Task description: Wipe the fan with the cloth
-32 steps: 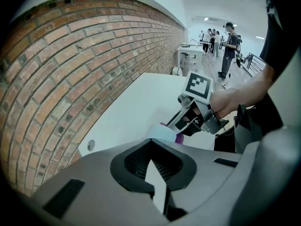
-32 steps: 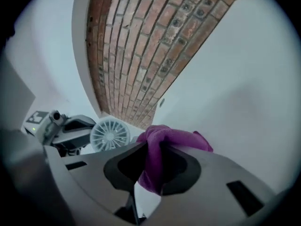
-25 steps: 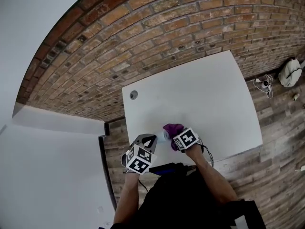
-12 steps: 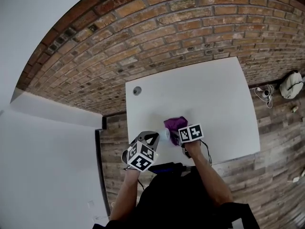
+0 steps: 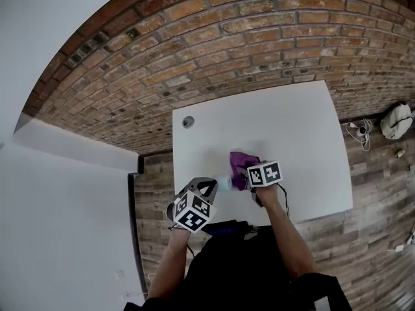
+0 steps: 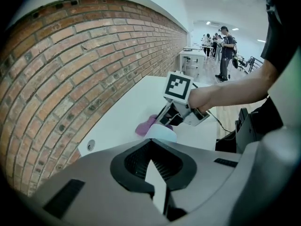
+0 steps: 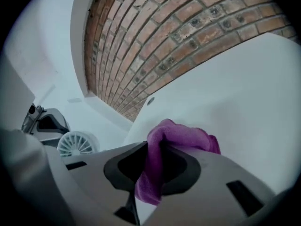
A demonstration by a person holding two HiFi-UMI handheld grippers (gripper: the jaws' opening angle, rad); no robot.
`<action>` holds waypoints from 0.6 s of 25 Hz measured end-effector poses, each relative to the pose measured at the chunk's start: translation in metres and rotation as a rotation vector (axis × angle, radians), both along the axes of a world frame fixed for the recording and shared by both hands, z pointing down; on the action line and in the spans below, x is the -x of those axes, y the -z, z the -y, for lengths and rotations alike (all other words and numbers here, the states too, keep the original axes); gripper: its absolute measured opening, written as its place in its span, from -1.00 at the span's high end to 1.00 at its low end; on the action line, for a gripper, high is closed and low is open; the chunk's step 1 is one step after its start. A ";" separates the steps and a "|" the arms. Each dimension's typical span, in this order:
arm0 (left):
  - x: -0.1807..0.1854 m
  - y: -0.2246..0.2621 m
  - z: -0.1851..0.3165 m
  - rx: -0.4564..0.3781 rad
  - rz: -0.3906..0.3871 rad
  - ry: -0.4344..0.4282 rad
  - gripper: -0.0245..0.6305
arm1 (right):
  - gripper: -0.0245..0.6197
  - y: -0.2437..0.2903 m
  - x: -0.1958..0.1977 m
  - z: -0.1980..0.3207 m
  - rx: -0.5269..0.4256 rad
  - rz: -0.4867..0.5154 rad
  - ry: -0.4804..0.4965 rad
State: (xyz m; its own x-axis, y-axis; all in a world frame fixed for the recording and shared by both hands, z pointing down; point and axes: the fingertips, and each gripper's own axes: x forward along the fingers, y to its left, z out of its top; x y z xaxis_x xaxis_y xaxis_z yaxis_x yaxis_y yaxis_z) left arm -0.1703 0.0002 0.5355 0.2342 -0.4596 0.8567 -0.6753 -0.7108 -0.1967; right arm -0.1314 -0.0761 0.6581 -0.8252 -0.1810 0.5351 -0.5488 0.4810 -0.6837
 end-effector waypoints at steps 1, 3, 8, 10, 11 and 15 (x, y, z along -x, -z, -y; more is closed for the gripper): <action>0.000 0.000 0.000 -0.001 0.000 0.002 0.92 | 0.73 -0.003 0.006 0.003 0.003 -0.003 0.020; -0.001 0.000 -0.001 -0.001 -0.003 0.005 0.93 | 0.73 -0.015 0.016 -0.007 0.026 -0.026 0.085; -0.001 0.001 0.000 0.003 -0.011 0.002 0.93 | 0.73 -0.028 0.006 -0.072 0.060 -0.076 0.179; 0.000 0.001 0.001 0.001 -0.013 0.003 0.93 | 0.73 -0.029 0.003 -0.110 0.102 -0.075 0.274; 0.000 0.001 0.001 -0.002 -0.015 0.004 0.93 | 0.73 -0.030 0.000 -0.123 0.119 -0.071 0.310; -0.001 0.003 0.003 -0.043 -0.010 0.000 0.92 | 0.73 -0.009 -0.016 -0.085 0.049 -0.043 0.214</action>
State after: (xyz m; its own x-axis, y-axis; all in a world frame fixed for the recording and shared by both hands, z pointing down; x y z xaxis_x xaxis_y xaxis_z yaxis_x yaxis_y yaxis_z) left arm -0.1695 -0.0028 0.5329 0.2427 -0.4962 0.8336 -0.6772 -0.7019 -0.2206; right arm -0.1151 0.0089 0.6672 -0.8184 0.0231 0.5742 -0.4666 0.5565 -0.6875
